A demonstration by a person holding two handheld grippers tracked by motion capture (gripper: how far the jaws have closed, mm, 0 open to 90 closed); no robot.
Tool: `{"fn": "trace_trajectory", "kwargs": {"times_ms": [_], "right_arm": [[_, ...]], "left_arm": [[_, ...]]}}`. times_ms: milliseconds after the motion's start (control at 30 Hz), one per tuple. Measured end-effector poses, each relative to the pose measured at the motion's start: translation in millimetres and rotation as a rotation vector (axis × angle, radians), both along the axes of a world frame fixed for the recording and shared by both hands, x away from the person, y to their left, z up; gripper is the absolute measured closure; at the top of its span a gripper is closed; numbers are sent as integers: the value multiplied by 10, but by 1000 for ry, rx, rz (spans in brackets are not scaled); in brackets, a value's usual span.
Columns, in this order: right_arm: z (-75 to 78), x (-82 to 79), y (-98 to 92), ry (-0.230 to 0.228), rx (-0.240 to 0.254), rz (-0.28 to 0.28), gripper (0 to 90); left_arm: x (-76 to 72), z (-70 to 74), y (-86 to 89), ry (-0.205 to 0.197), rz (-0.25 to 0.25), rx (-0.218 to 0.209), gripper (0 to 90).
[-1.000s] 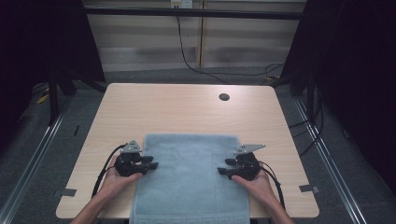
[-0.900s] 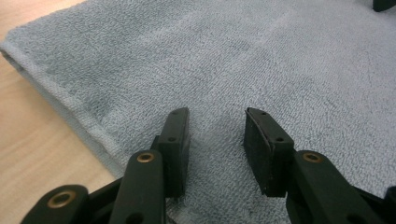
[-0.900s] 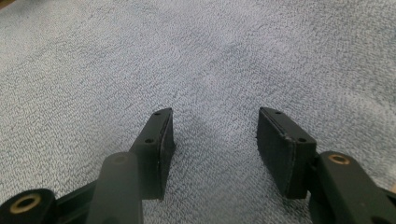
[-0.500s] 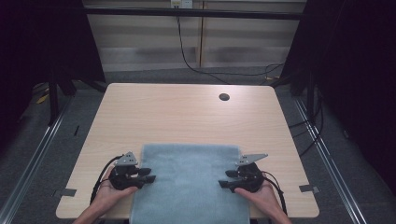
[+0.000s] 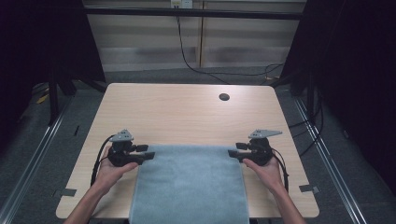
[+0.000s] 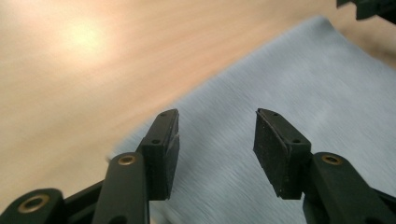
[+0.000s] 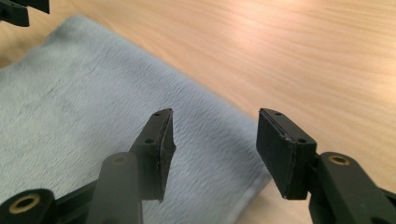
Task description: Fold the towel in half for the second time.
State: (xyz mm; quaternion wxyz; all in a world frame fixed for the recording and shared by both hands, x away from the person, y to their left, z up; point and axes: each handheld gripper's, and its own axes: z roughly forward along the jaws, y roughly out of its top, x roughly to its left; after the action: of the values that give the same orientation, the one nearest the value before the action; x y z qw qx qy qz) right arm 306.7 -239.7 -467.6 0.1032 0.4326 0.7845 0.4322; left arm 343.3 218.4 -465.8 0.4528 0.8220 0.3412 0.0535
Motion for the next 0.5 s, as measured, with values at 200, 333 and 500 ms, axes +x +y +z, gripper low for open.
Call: {"fn": "trace_trajectory", "kwargs": {"times_ms": [200,333,500], "right_arm": [[-25,272,-81,-15,4,-37,473],[-149,387,-102,13,-19,-45,476],[-293,412,-42,62,-38,-5,474]], "left_arm": [[320,-95,52,5,90,-2,461],[401,-205,55,20,115,14,424],[398,-296,3,36,64,65,392]]}}
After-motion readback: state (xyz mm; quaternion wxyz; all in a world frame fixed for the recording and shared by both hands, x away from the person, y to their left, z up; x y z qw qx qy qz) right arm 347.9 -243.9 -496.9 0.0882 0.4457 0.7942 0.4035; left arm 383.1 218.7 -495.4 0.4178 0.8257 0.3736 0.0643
